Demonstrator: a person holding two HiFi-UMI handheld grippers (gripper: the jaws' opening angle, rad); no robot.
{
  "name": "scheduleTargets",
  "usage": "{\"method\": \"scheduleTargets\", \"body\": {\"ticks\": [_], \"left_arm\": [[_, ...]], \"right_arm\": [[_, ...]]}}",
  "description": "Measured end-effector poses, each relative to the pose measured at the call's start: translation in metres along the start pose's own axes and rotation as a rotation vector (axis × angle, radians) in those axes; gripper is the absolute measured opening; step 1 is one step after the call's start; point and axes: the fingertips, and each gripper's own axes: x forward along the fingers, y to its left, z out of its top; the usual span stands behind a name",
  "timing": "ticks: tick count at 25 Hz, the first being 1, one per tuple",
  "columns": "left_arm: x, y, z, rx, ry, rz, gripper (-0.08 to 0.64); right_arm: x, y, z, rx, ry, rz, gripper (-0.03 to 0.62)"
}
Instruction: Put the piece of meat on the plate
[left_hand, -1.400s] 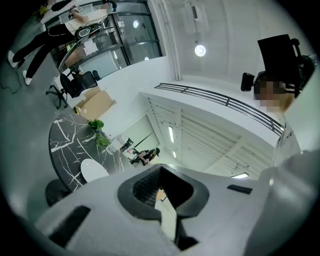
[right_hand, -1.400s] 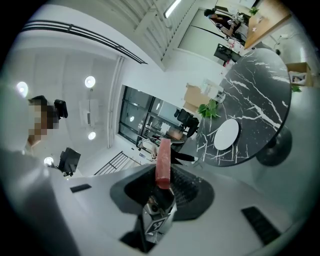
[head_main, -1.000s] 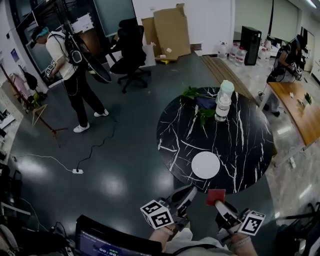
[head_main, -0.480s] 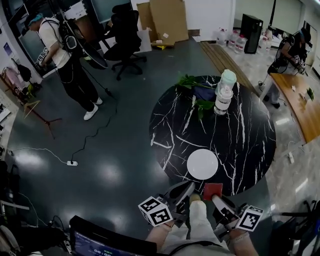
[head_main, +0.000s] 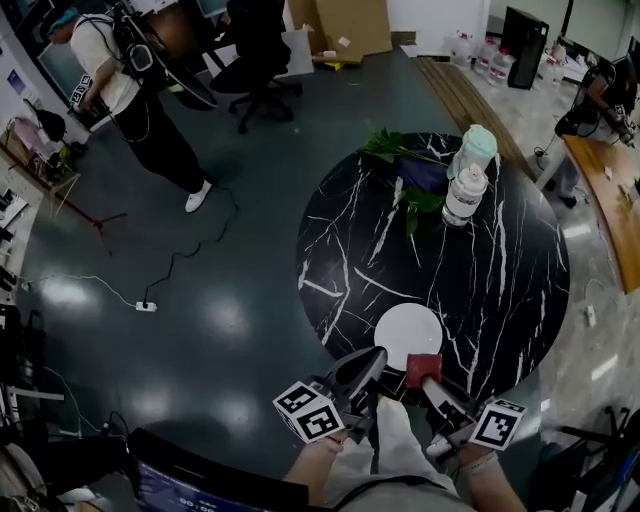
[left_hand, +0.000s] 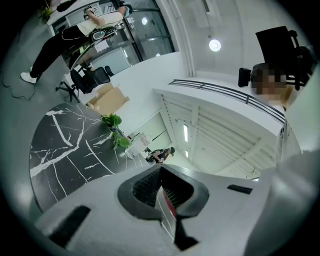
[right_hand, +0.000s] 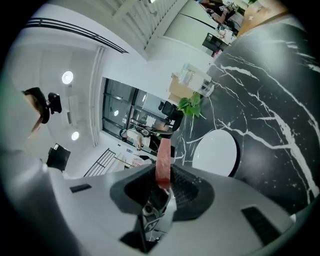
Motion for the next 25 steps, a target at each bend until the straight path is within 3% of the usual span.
{"method": "scheduleTargets", "body": {"ticks": [11, 16, 25], "left_arm": [[0.012, 0.043, -0.005, -0.033, 0.012, 0.085, 0.008], [0.016, 0.062, -0.007, -0.029, 0.003, 0.108, 0.008], [0.019, 0.080, 0.007, -0.043, -0.040, 0.154, 0.008]], "right_arm": [[0.034, -0.049, 0.015, 0.034, 0.070, -0.086, 0.084], [0.052, -0.077, 0.015, 0.024, 0.148, -0.147, 0.084], [0.077, -0.091, 0.008, 0.047, 0.231, -0.159, 0.084]]}}
